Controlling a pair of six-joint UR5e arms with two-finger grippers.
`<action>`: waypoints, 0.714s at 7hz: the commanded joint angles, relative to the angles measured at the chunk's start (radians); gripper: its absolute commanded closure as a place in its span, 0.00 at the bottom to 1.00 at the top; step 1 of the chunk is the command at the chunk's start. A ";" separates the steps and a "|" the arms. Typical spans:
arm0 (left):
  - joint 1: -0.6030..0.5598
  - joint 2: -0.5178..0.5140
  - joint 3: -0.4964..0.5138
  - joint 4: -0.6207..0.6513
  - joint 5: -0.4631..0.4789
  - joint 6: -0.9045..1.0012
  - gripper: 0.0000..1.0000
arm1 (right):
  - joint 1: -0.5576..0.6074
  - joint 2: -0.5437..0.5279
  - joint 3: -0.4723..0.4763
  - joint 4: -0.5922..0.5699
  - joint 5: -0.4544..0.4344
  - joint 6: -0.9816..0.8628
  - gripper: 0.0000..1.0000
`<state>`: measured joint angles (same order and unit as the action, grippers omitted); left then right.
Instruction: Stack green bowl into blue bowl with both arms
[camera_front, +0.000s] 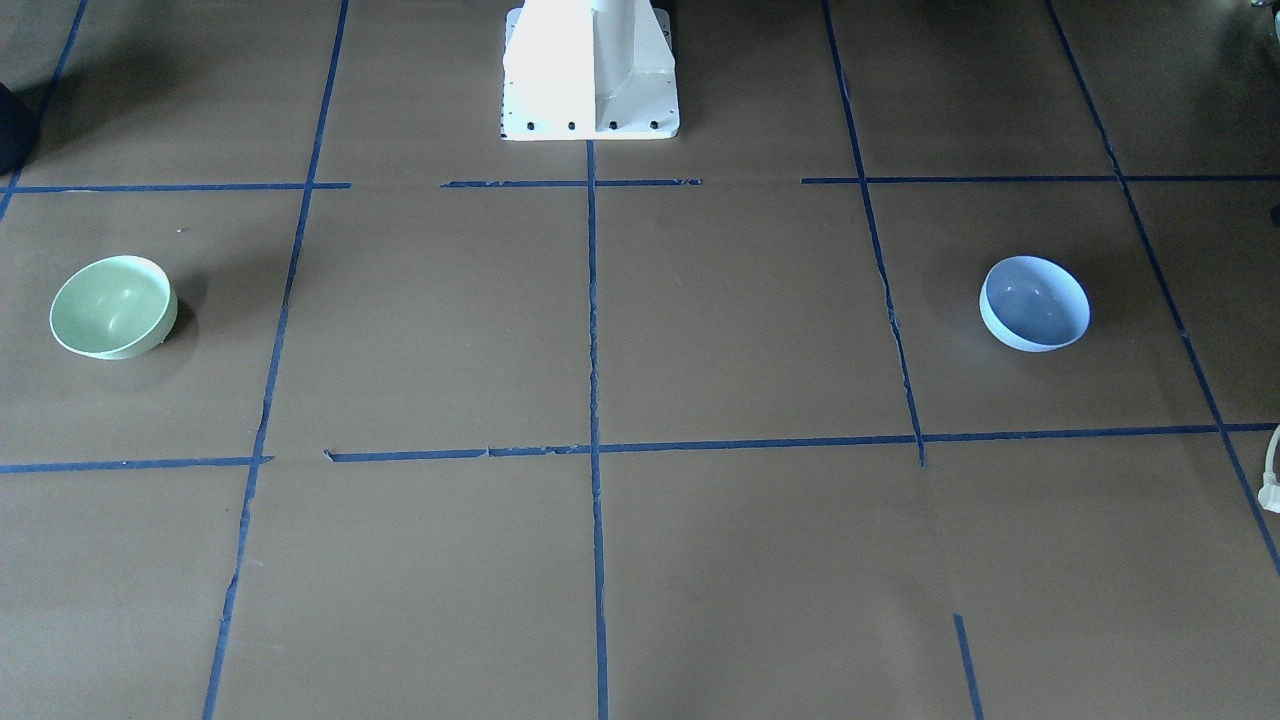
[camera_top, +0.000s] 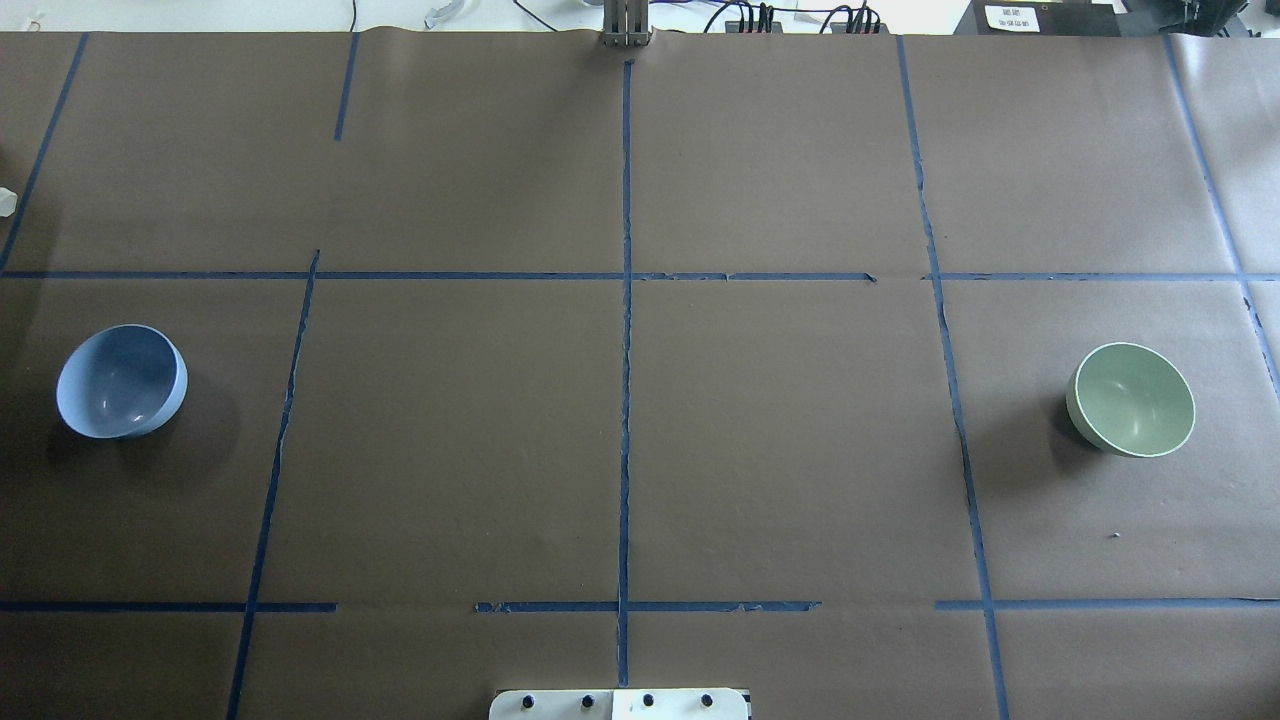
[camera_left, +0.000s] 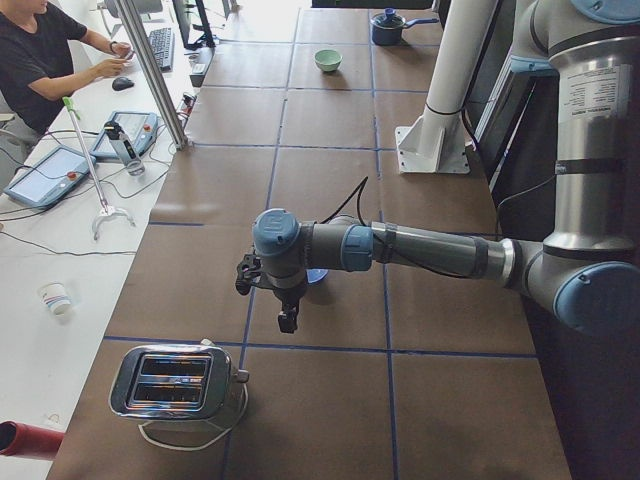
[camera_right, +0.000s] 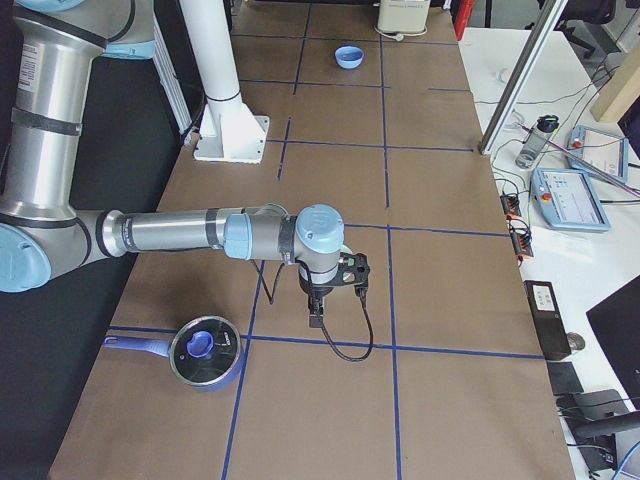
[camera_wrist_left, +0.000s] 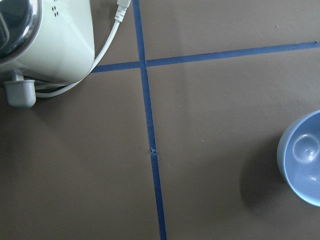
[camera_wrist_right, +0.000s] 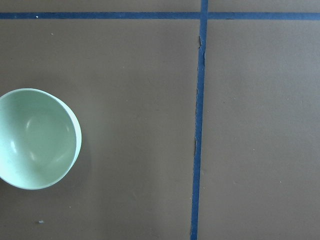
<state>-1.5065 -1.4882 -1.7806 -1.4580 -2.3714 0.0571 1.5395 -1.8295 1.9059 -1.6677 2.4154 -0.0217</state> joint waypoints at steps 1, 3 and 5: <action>0.002 -0.001 0.004 -0.004 0.000 0.004 0.00 | -0.001 -0.004 -0.005 0.028 0.011 -0.003 0.00; 0.003 -0.001 0.000 -0.005 -0.005 0.009 0.00 | -0.005 -0.002 -0.004 0.031 0.013 -0.001 0.00; 0.006 -0.004 -0.014 -0.005 -0.003 0.001 0.00 | -0.041 0.007 0.002 0.031 0.019 0.011 0.00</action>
<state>-1.5013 -1.4911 -1.7889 -1.4632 -2.3747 0.0599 1.5186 -1.8255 1.9043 -1.6373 2.4317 -0.0202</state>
